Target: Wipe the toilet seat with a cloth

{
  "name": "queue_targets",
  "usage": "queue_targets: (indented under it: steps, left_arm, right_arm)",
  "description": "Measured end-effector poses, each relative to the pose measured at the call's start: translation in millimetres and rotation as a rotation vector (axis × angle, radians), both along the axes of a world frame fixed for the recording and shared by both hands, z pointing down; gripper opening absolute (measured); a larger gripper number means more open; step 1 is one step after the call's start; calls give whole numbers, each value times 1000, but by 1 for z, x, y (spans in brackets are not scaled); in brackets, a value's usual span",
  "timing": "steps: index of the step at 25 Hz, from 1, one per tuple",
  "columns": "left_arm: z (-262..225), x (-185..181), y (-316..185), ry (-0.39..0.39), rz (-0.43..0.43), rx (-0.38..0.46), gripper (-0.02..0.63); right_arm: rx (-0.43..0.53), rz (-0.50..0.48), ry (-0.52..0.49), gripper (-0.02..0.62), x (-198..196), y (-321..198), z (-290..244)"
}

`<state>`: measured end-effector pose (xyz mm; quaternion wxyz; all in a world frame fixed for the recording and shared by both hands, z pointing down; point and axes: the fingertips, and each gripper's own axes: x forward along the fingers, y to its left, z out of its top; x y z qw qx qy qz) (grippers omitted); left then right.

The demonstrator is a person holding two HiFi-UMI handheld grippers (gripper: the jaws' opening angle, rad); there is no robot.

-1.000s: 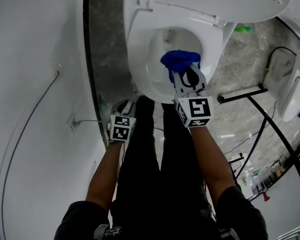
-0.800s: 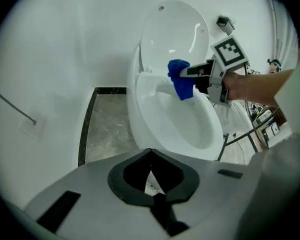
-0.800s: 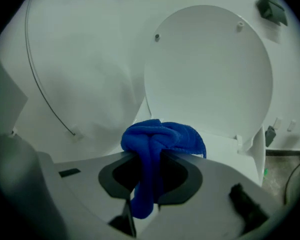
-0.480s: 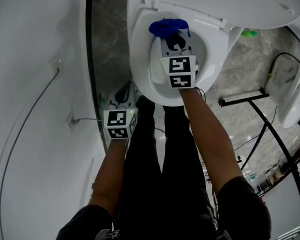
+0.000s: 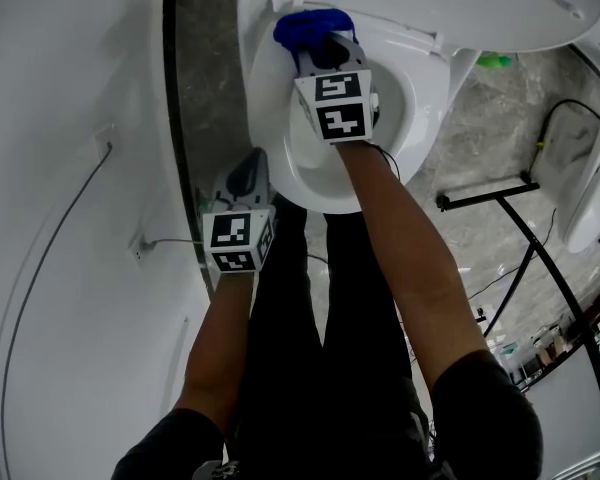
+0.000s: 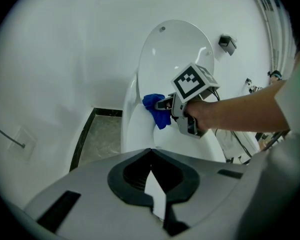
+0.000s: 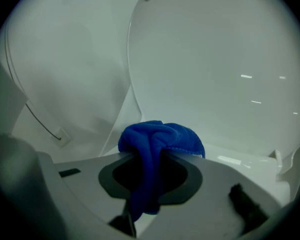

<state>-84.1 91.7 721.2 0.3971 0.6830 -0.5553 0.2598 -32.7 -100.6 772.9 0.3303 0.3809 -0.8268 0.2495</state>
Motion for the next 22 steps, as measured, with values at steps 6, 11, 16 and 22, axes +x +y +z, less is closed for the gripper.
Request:
queue_targets:
  steps: [6, 11, 16, 22]
  left_arm:
    - [4, 12, -2, 4, 34, -22, 11]
    - [4, 20, -12, 6, 36, -13, 10]
    - [-2, 20, -21, 4, 26, 8, 11]
    - [0, 18, -17, -1, 25, -9, 10]
  right_arm:
    - [-14, 35, 5, 83, 21, -8, -1]
    - [22, 69, 23, 83, 49, -18, -3]
    - [49, 66, 89, 83, 92, -21, -1]
    - [82, 41, 158, 83, 139, -19, -3]
